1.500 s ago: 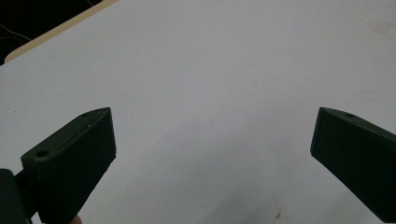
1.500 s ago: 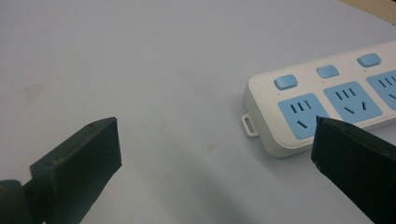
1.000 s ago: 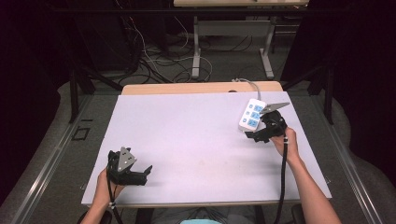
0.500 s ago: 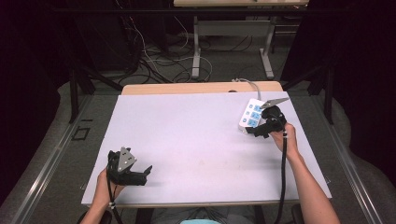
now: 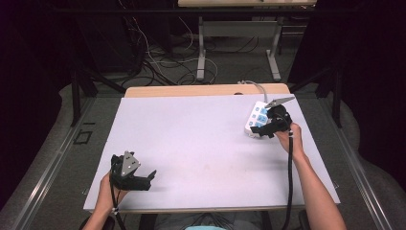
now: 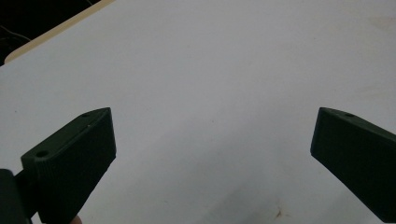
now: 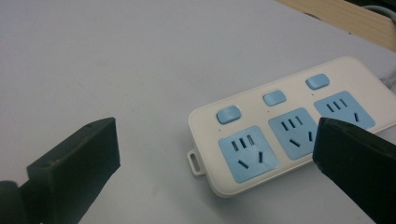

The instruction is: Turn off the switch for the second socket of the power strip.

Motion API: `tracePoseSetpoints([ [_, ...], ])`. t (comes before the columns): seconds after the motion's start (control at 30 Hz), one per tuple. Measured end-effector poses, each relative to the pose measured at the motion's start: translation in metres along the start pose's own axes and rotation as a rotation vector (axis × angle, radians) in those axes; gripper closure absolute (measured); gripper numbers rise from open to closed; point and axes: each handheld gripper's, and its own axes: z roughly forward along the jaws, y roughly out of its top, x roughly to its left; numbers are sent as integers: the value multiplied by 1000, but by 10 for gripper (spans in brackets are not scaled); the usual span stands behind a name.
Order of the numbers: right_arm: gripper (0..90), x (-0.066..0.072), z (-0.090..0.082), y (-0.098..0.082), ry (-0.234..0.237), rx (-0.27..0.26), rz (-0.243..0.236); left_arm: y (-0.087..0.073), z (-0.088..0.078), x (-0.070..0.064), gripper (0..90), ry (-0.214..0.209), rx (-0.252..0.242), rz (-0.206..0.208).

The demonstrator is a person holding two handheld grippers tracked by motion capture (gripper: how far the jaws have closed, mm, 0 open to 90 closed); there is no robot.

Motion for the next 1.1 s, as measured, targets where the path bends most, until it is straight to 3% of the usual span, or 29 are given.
tracePoseSetpoints([
  [0.1,6,-2,2,2,-21,-10,0,0,1,0,0,4,0,-2],
  [0.47,0,-13,10,10,-4,-26,68,0,2,1,0,-1,2,-2],
  [0.57,0,-17,13,11,-6,-49,64,1,3,0,0,-1,-4,-5],
  [0.6,0,-17,13,11,2,-36,88,1,3,0,0,2,-8,-4],
  [0.63,0,-20,15,11,-1,-52,65,1,3,0,0,3,-3,0],
  [0.77,0,-23,19,12,5,-41,94,1,2,0,0,2,-6,-4],
  [1.1,0,-31,31,12,-8,-43,105,1,3,0,0,0,-6,-3],
])
